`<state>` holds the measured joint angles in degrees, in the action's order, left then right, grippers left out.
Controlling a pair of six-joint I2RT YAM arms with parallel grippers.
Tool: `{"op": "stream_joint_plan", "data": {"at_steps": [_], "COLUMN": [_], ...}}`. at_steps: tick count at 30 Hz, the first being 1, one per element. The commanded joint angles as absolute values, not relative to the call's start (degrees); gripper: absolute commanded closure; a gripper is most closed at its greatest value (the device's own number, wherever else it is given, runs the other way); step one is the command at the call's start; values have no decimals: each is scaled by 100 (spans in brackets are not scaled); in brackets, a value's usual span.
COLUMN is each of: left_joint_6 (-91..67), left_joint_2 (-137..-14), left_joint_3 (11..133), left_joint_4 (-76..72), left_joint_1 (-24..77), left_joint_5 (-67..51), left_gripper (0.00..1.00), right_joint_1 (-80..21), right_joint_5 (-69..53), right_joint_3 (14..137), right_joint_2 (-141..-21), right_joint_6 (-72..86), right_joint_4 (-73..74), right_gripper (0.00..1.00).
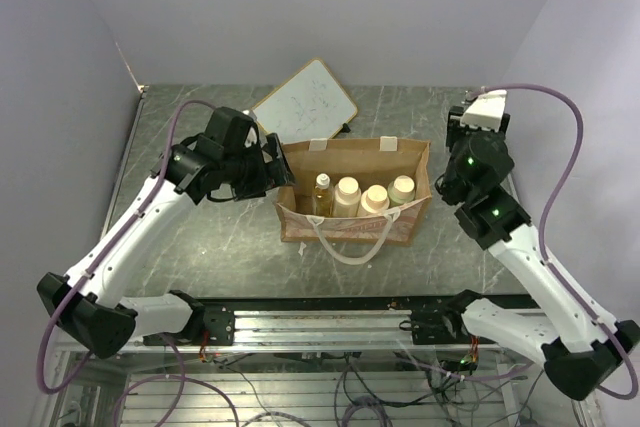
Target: Take the personal care products out of the canvas bag
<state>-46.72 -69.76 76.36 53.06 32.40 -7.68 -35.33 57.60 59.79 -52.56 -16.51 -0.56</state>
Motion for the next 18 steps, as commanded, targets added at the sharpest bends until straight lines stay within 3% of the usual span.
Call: {"op": "stream_joint_plan", "data": {"at_steps": [1, 9, 18], "left_joint_6": [-4091, -3578, -3415], "left_joint_2": [-7202, -7541, -7721], "left_joint_3": [7914, 8109, 8213], "left_joint_4": [5497, 5599, 5717], "left_joint_1": [2927, 2374, 2303], "left_joint_5": [-900, -1266, -1424], "left_gripper": [7, 7, 7], "right_joint_1": [-2544, -511, 11], "right_joint_5": [4857, 2416, 1065], "right_joint_3": [6065, 5652, 4590], "right_joint_2": [-5564, -6341, -7118], "right_joint_6": [-787, 554, 401], "right_joint_4": [-400, -358, -1935], "right_gripper": [100, 100, 100]}}
